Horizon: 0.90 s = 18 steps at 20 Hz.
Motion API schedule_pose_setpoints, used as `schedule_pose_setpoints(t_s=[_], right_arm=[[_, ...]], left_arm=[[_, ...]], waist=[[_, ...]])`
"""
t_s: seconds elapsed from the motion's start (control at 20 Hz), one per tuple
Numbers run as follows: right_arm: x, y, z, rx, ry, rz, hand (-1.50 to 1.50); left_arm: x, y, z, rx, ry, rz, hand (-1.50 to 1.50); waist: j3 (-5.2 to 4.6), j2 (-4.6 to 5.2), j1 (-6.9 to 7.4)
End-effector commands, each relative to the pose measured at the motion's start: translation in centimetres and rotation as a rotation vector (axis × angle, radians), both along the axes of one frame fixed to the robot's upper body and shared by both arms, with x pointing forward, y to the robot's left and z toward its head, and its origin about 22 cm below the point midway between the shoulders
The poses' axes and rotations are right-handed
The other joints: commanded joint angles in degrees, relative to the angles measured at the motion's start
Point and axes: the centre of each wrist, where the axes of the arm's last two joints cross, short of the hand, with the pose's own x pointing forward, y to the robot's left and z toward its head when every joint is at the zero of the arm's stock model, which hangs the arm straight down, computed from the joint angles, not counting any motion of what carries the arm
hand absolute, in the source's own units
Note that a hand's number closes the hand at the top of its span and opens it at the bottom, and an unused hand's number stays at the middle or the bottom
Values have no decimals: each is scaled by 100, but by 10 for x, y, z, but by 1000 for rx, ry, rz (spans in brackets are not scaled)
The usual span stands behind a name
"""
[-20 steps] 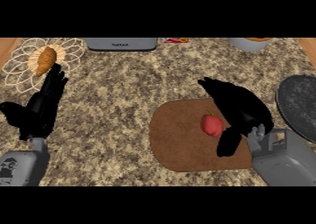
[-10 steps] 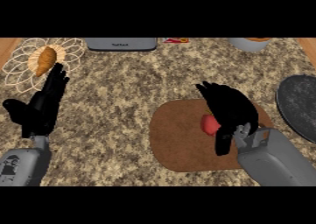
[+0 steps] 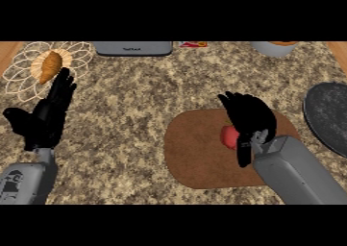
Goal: Pick the bell pepper from the cutting board and place it in the pan
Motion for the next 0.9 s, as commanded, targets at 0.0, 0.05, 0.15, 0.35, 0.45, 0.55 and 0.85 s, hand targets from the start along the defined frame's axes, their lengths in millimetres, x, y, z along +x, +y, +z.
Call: schedule_pose_setpoints(t_s=[0.0,0.05,0.15,0.35,0.45,0.55,0.85], right_arm=[[4,14,4,-27,27,-3,-150],[9,7,-17,-30,27,10,-150],[-7,13,-16,-42,23,-1,-150],[7,8,-50,-103,71,-12,-150],[10,2,-45,-72,69,-15,-150],[17,-8,-37,-98,104,-19,-150],[26,-6,-57,-80,141,13,150]], left_arm=[[3,14,-8,2,-13,6,0],[4,2,-1,2,-17,-2,0],[-27,22,-7,-8,-12,-9,0],[13,0,3,-10,4,-8,0],[-1,14,-4,3,-13,6,0],[6,-4,-8,4,-13,-8,0],[12,21,3,-5,-1,-4,0]], waist=[[-1,0,-8],[0,2,2],[0,-10,19],[1,9,2],[0,1,2],[0,2,-11],[0,5,0]])
